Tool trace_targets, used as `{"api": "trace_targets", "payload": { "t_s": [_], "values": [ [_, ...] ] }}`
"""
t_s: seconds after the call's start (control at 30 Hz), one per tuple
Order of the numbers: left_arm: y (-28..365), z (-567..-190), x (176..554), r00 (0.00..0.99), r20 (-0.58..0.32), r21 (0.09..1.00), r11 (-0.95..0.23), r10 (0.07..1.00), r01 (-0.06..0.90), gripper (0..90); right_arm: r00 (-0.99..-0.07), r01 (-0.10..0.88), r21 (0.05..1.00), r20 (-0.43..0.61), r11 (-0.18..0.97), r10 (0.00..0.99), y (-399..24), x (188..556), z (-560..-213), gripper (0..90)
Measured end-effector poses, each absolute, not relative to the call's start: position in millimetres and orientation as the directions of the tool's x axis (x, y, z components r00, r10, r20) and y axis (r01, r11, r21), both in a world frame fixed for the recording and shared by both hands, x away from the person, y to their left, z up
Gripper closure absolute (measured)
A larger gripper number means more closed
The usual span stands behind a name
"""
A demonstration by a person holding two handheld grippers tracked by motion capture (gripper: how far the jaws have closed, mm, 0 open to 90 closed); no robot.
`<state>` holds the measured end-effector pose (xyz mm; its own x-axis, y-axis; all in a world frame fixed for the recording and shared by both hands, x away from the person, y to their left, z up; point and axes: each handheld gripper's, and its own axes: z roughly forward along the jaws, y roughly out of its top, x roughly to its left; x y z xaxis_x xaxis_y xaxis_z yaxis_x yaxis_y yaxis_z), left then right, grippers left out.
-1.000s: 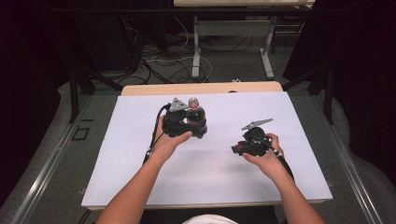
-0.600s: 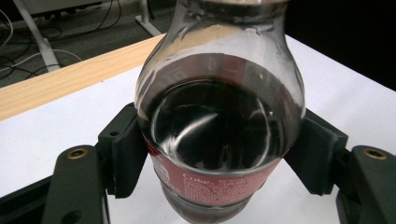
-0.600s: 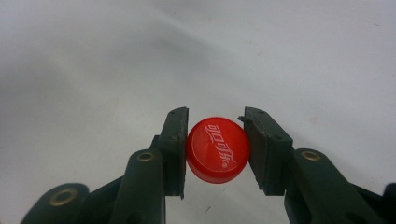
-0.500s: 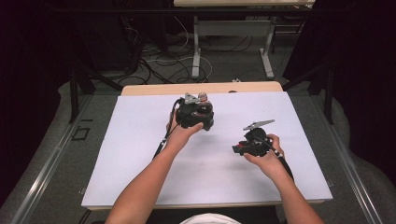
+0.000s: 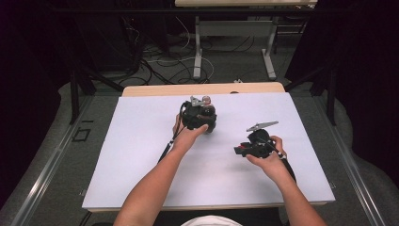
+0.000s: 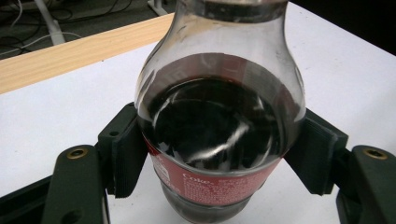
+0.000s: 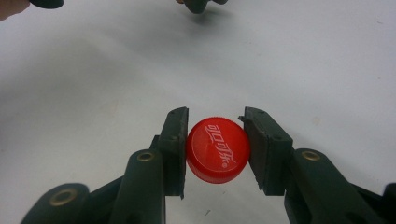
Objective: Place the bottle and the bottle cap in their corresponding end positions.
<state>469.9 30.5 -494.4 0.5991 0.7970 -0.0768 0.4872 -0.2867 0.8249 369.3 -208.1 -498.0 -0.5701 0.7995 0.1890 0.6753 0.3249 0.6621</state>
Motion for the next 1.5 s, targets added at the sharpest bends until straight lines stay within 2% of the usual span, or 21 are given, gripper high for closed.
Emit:
{"api": "trace_targets", "payload": {
  "t_s": [0.47,0.63,1.23,1.5],
  "values": [
    [35,-514,463,0.611,-0.06,0.812,-0.317,0.789,0.489,29.6,-0.573,0.67,0.664,0.18,0.331,0.8,-206,369,-498,61.1],
    [33,-518,458,0.635,-0.024,0.824,-0.344,0.772,0.45,29.1,-0.576,0.668,0.664,0.175,0.336,0.799,-204,369,-500,61.1],
    [36,-520,460,0.634,-0.067,0.822,-0.317,0.771,0.472,26.5,-0.579,0.675,0.649,0.171,0.35,0.797,-200,369,-507,61.1],
    [40,-516,459,0.634,-0.088,0.826,-0.3,0.768,0.478,17.2,-0.583,0.679,0.642,0.177,0.356,0.793,-197,369,-510,61.0]
  ]
}}
